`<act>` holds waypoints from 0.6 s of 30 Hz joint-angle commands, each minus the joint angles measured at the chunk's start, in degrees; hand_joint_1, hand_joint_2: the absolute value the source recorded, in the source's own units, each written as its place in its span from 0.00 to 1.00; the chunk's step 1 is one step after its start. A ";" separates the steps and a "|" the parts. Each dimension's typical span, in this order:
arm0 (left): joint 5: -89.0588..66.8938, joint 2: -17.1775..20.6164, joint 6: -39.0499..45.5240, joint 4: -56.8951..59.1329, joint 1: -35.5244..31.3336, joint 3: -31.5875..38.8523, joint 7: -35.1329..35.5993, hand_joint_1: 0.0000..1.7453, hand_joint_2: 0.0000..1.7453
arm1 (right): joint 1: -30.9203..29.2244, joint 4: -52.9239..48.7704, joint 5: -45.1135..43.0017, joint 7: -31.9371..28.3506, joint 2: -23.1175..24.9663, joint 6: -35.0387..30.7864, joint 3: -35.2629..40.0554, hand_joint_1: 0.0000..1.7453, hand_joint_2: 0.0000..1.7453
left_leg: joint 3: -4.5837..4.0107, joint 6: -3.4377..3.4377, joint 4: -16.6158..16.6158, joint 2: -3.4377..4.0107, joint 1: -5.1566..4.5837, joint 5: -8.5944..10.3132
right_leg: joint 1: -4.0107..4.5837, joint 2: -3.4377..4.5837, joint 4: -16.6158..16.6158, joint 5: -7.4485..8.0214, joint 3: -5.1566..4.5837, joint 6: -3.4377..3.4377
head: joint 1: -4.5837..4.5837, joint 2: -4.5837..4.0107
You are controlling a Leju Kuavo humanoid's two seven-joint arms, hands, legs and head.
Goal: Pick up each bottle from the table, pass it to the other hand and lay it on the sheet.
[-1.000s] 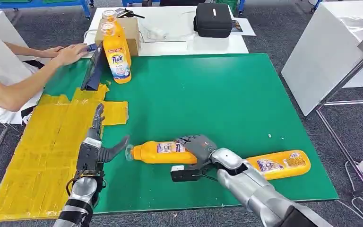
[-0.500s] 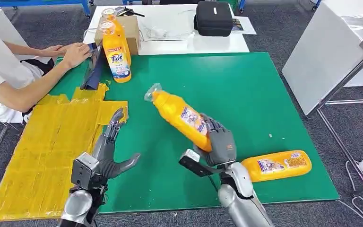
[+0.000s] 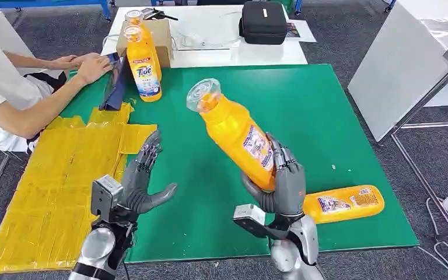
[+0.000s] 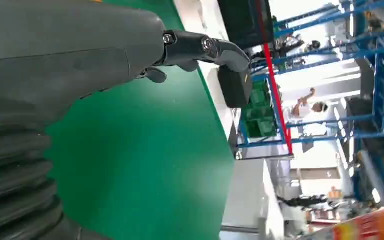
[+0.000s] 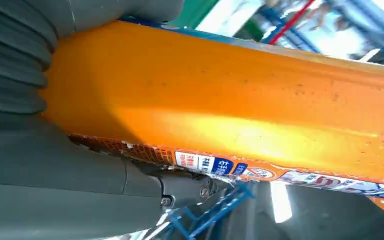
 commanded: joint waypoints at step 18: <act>4.49 2.87 -1.82 7.32 -6.81 -4.11 0.42 0.00 1.00 | -7.08 19.75 -0.68 1.10 3.41 3.71 14.98 1.00 1.00 | 0.19 -0.06 -0.05 0.03 0.06 -0.01 | 0.05 0.14 -0.06 -0.01 0.16 -0.10 | 0.00 0.00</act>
